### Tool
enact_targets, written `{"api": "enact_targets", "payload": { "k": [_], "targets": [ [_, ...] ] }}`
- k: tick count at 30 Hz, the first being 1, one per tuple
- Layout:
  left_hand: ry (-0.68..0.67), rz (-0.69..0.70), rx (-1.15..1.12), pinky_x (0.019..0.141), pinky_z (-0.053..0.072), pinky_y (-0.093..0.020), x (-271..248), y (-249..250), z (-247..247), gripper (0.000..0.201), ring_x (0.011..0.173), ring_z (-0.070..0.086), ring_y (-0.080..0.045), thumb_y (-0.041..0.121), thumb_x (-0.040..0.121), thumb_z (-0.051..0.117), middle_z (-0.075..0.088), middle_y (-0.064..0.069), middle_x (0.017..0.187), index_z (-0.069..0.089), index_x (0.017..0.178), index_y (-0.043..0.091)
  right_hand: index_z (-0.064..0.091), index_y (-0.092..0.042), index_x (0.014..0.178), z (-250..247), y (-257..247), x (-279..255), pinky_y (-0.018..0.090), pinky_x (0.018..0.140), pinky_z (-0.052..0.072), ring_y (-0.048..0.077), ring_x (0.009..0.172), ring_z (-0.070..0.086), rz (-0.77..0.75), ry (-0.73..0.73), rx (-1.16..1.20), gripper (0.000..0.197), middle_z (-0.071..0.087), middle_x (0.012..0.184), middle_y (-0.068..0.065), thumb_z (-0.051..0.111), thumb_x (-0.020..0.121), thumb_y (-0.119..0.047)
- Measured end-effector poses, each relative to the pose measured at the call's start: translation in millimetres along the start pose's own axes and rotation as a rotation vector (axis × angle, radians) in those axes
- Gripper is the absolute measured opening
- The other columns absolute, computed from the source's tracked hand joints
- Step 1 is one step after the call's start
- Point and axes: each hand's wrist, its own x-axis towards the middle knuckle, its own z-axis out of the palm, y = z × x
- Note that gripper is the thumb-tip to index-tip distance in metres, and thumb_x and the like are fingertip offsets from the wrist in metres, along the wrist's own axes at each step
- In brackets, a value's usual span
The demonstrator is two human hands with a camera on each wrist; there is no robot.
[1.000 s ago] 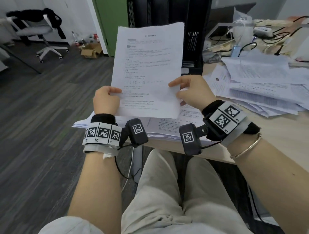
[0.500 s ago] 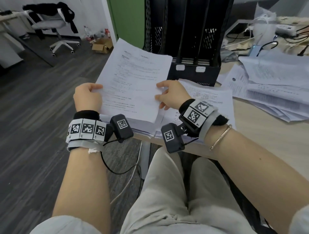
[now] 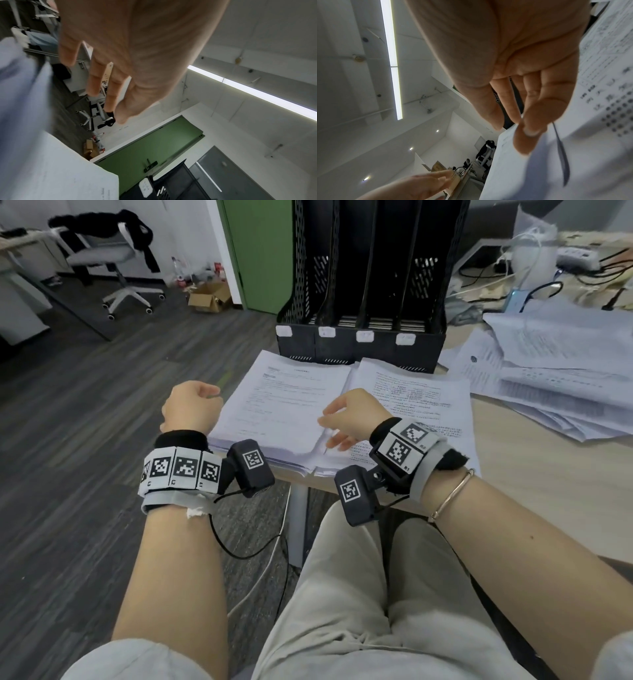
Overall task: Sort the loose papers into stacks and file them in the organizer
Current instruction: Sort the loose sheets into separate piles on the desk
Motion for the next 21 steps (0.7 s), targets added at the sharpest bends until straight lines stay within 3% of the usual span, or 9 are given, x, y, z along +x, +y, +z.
{"api": "enact_targets", "payload": {
  "k": [2, 6, 11, 15, 19, 21],
  "targets": [
    [-0.009, 0.064, -0.021, 0.102, 0.041, -0.048, -9, 18, 0, 0.026, 0.116, 0.053, -0.028, 0.030, 0.079, 0.055, 0.065, 0.003, 0.115, 0.067, 0.101, 0.031, 0.058, -0.003, 0.113, -12, -1, -5, 0.028, 0.057, 0.057, 0.020, 0.068, 0.068, -0.029, 0.031, -0.067, 0.028, 0.062, 0.101, 0.009, 0.063, 0.088, -0.015],
    [-0.075, 0.266, -0.089, 0.100, 0.043, -0.036, -22, 58, 15, 0.027, 0.111, 0.057, -0.018, 0.020, 0.088, 0.054, 0.065, -0.001, 0.116, 0.066, 0.113, 0.016, 0.061, -0.007, 0.112, -49, 1, -17, 0.029, 0.066, 0.056, 0.017, 0.079, 0.066, -0.059, 0.114, -0.127, 0.026, 0.063, 0.105, 0.005, 0.061, 0.089, -0.020],
    [-0.190, 0.452, -0.170, 0.090, 0.039, -0.019, -43, 112, 53, 0.026, 0.108, 0.058, -0.011, 0.013, 0.090, 0.053, 0.065, -0.002, 0.114, 0.066, 0.112, 0.010, 0.065, -0.013, 0.104, -104, 16, -38, 0.023, 0.062, 0.049, 0.015, 0.083, 0.059, -0.038, 0.241, -0.165, 0.018, 0.063, 0.102, 0.003, 0.062, 0.088, -0.022],
    [-0.281, 0.531, -0.200, 0.088, 0.039, -0.018, -60, 152, 87, 0.025, 0.102, 0.057, -0.007, 0.015, 0.090, 0.053, 0.062, 0.004, 0.105, 0.065, 0.112, 0.013, 0.067, -0.010, 0.108, -148, 36, -52, 0.022, 0.065, 0.045, 0.013, 0.088, 0.055, -0.007, 0.353, -0.187, 0.025, 0.062, 0.099, 0.002, 0.064, 0.087, -0.023],
    [-0.386, 0.639, -0.195, 0.088, 0.041, -0.018, -74, 192, 120, 0.026, 0.102, 0.056, -0.006, 0.015, 0.090, 0.054, 0.063, 0.003, 0.110, 0.065, 0.113, 0.013, 0.067, -0.007, 0.110, -188, 58, -62, 0.025, 0.090, 0.046, 0.015, 0.103, 0.058, 0.034, 0.447, -0.156, 0.027, 0.065, 0.112, 0.005, 0.065, 0.086, -0.017],
    [-0.423, 0.670, -0.192, 0.089, 0.041, -0.018, -78, 214, 138, 0.027, 0.106, 0.057, -0.009, 0.015, 0.089, 0.057, 0.063, 0.000, 0.113, 0.064, 0.115, 0.011, 0.067, -0.006, 0.111, -208, 69, -67, 0.015, 0.083, 0.045, 0.014, 0.102, 0.056, 0.049, 0.488, -0.121, 0.027, 0.064, 0.111, 0.006, 0.065, 0.086, -0.015]
  ]
}}
